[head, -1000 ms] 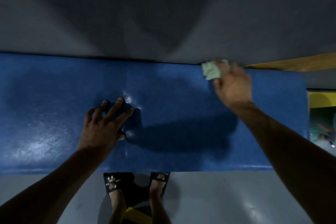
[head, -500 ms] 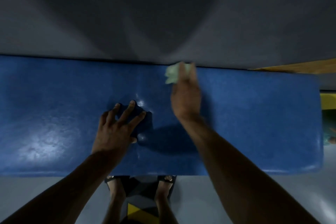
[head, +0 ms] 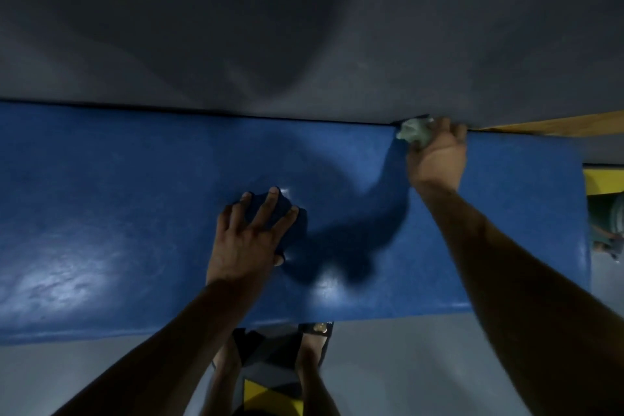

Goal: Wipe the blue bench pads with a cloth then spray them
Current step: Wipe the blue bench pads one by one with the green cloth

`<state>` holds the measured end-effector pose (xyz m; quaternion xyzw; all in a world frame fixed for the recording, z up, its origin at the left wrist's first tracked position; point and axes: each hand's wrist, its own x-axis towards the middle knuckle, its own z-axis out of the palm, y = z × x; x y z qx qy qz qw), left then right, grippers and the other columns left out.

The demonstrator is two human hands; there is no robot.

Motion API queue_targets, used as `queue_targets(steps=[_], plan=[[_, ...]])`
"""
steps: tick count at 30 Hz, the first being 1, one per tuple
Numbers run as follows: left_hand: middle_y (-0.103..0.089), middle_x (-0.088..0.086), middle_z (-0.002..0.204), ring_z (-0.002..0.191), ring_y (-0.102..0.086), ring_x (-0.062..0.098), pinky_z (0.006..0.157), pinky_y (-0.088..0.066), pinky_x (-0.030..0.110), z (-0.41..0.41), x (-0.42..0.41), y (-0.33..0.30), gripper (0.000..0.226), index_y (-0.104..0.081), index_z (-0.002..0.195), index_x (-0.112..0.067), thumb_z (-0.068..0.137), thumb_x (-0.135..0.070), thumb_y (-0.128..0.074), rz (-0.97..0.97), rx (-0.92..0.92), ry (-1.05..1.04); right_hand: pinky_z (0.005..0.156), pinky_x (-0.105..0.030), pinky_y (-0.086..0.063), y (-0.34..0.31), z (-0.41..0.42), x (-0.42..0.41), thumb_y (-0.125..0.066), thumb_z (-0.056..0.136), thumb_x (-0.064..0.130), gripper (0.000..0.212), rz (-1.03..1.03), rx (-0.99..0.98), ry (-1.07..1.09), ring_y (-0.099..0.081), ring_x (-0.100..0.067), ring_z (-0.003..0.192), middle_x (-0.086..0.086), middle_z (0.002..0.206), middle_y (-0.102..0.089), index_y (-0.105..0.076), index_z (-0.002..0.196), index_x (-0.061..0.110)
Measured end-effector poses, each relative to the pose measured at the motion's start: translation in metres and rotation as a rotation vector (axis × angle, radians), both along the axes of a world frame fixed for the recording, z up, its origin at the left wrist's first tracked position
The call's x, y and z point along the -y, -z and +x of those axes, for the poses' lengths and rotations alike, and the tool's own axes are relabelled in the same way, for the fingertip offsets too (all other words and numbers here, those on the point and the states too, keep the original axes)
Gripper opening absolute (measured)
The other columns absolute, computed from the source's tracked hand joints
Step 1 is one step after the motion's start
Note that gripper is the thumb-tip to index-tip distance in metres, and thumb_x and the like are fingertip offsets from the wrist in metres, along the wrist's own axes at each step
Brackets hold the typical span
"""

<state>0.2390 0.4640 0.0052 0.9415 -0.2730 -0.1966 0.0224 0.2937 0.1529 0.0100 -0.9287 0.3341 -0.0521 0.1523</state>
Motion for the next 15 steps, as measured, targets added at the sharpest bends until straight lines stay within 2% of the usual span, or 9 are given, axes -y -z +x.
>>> queue_targets(steps=[2,4,6,7,9,10,12,15], plan=[[-0.048,0.006,0.148,0.123,-0.047,0.047,0.095,-0.042,0.055,-0.001,0.000,0.000,0.097,-0.055,0.135,-0.033,0.046,-0.041,-0.093,-0.007,-0.009,0.006,0.089,-0.040,-0.045,0.006,0.011,-0.045,-0.053,0.081,0.021,0.044,0.047,0.017,-0.019,-0.054,-0.042,0.104,-0.024,0.120,-0.053,-0.059,0.120,0.004],[-0.047,0.005,0.149,0.124,-0.047,0.046,0.095,-0.041,0.055,0.001,0.000,-0.001,0.097,-0.054,0.135,-0.034,0.047,-0.042,-0.093,-0.003,-0.030,0.009,0.085,-0.037,-0.042,0.010,0.023,-0.098,-0.054,0.088,0.017,0.037,0.097,-0.048,-0.074,-0.052,-0.038,0.107,-0.021,0.124,-0.049,-0.058,0.124,0.008],[-0.045,0.005,0.150,0.126,-0.044,0.046,0.097,-0.039,0.056,0.004,-0.002,-0.001,0.095,-0.052,0.137,-0.034,0.051,-0.044,-0.090,0.011,-0.041,0.008,0.081,-0.035,-0.040,0.010,0.030,-0.152,-0.054,0.091,0.019,0.032,0.117,-0.060,-0.216,-0.053,-0.034,0.106,-0.016,0.123,-0.051,-0.059,0.123,0.014],[-0.044,0.004,0.150,0.129,-0.042,0.045,0.099,-0.038,0.056,0.004,-0.003,-0.003,0.092,-0.051,0.138,-0.033,0.054,-0.045,-0.089,0.017,-0.043,0.010,0.081,-0.036,-0.043,0.009,0.032,-0.178,-0.055,0.092,0.023,0.030,0.157,-0.020,-0.304,-0.054,-0.032,0.105,-0.013,0.121,-0.054,-0.059,0.121,0.017],[-0.044,0.004,0.148,0.134,-0.037,0.043,0.103,-0.035,0.055,0.002,-0.002,-0.006,0.086,-0.050,0.138,-0.028,0.061,-0.046,-0.086,0.009,-0.041,0.025,0.085,-0.042,-0.050,0.005,0.035,-0.212,-0.059,0.092,0.025,0.034,0.096,0.005,-0.490,-0.054,-0.031,0.107,-0.011,0.125,-0.055,-0.059,0.125,0.017],[-0.044,0.004,0.149,0.135,-0.035,0.042,0.105,-0.034,0.054,0.002,-0.003,-0.006,0.086,-0.049,0.139,-0.028,0.063,-0.048,-0.084,0.003,-0.033,0.034,0.087,-0.042,-0.050,0.000,0.037,-0.217,-0.060,0.091,0.021,0.038,0.041,-0.024,-0.577,-0.053,-0.031,0.109,-0.012,0.130,-0.053,-0.058,0.129,0.015],[-0.041,0.002,0.151,0.132,-0.037,0.039,0.103,-0.032,0.052,0.007,-0.009,-0.006,0.093,-0.045,0.141,-0.033,0.059,-0.051,-0.085,-0.008,-0.016,0.060,0.091,-0.042,-0.049,-0.005,0.040,-0.203,-0.060,0.090,0.015,0.041,0.055,-0.054,-0.648,-0.051,-0.034,0.113,-0.014,0.133,-0.051,-0.056,0.131,0.013],[-0.046,0.001,0.149,0.125,-0.046,0.038,0.100,-0.035,0.053,0.015,-0.030,-0.002,0.097,-0.053,0.136,-0.035,0.048,-0.048,-0.091,-0.066,0.011,0.124,0.095,-0.041,-0.047,0.000,0.029,-0.136,-0.055,0.084,0.018,0.044,-0.007,-0.065,-0.624,-0.055,-0.039,0.111,-0.017,0.129,-0.056,-0.059,0.127,0.011]])
